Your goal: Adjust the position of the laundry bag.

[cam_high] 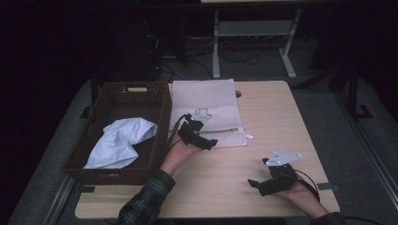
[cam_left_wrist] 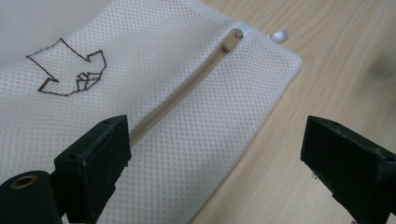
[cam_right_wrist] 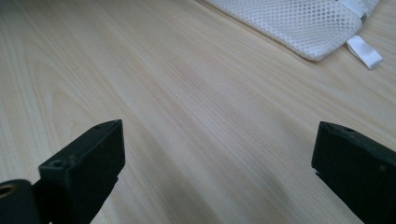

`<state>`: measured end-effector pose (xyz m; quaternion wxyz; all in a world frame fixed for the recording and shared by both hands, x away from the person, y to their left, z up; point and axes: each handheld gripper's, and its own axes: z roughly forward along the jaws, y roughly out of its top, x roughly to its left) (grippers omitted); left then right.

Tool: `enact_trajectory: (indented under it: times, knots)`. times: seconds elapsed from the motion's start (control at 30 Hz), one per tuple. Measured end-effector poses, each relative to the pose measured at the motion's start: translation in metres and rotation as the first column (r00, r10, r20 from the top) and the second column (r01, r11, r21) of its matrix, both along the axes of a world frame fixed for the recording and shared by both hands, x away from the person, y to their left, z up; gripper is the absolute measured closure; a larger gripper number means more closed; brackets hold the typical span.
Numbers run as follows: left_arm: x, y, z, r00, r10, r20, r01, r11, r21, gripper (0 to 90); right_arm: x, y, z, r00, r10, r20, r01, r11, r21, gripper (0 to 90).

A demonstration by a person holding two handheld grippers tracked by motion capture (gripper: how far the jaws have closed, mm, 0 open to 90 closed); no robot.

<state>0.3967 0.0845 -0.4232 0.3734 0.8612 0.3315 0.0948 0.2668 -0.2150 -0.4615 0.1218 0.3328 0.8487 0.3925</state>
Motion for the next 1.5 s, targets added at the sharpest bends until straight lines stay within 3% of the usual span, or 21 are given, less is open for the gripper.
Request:
enact_trajectory:
  times: [0.43, 1.03, 1.33, 1.5]
  knots:
    - [0.022, -0.01, 0.004, 0.9995, 0.031, -0.006, -0.031, 0.9993, -0.022, 8.0, 0.0, 0.001, 0.0, 0.9999, 0.011, -0.002, -0.011, 1.0, -0.001, 2.0]
    - [0.057, -0.014, 0.01, 0.9966, 0.083, -0.002, -0.083, 0.9964, -0.018, 8.0, -0.001, 0.0, 0.0, 0.9999, 0.013, -0.003, -0.013, 1.0, 0.001, 2.0]
    - [0.08, -0.02, 0.009, 0.9926, 0.121, 0.016, -0.121, 0.9927, -0.001, 8.0, -0.001, 0.001, 0.0, 0.9998, 0.021, -0.001, -0.021, 1.0, 0.005, 2.0]
    - [0.095, -0.021, 0.004, 0.9902, 0.139, -0.006, -0.139, 0.9901, 0.017, 8.0, -0.002, 0.0, 0.001, 0.9998, 0.02, 0.002, -0.02, 1.0, 0.012, 2.0]
